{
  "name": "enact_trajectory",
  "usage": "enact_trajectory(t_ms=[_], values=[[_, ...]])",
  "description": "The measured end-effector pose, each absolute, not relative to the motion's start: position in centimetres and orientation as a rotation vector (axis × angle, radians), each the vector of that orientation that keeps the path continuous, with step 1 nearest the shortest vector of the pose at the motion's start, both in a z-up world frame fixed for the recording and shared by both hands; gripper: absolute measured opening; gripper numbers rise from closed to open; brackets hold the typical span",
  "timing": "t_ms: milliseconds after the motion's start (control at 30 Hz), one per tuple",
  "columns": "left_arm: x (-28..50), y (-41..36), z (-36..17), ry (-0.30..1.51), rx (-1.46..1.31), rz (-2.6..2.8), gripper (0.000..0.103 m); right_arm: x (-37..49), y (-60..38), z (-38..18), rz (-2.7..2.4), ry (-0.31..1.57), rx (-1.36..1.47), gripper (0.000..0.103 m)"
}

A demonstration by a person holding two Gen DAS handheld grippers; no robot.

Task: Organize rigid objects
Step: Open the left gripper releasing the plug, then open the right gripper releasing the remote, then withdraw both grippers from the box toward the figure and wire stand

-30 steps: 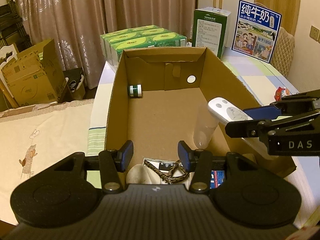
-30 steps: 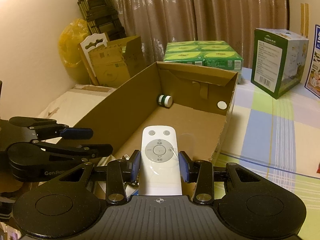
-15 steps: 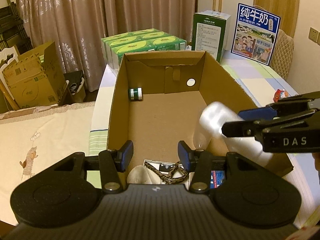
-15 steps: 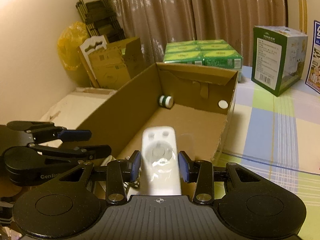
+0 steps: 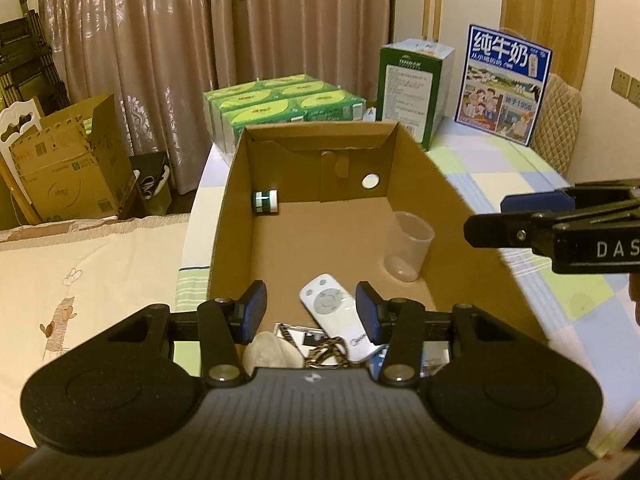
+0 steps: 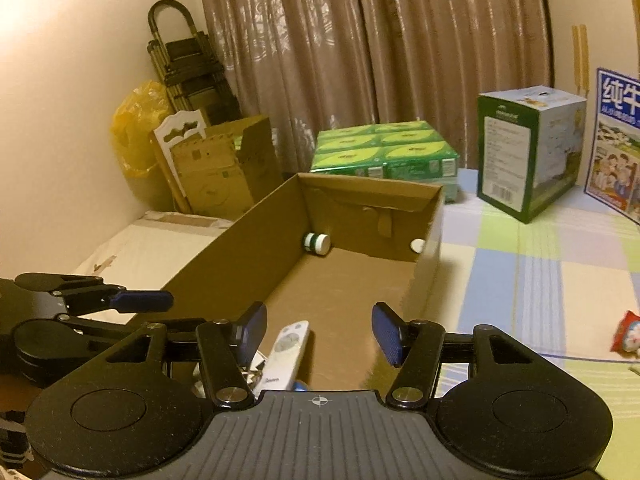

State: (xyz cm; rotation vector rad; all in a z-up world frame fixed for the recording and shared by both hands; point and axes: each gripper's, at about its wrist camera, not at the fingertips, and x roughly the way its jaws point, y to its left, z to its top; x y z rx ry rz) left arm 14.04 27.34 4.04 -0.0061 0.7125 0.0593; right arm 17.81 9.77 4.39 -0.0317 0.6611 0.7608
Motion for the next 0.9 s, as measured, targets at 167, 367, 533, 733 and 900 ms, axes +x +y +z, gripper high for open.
enact_trajectory(t_ms=[167,367,533,733,900], values=[[12.7,25.5,5.2,0.696,-0.026,0.045,0.044,16.6,6.9,5.3,0.721,0.658,-0.021,0.055],[10.9,22.7,6.8,0.665,-0.041,0.016,0.044,15.2,3.0,7.0,0.674,0.65,-0.015,0.056],[9.8,20.4,7.5,0.659,-0.046,-0.016,0.044,14.1,0.1,8.3,0.643,0.639,-0.012,0.056],[9.0,17.6,8.2,0.652,-0.05,-0.055,0.044,12.7,-3.5,9.4,0.606,0.622,-0.002,0.056],[8.7,15.6,9.0,0.636,-0.05,-0.082,0.044,12.0,-6.9,9.7,0.558,0.619,-0.007,0.056]])
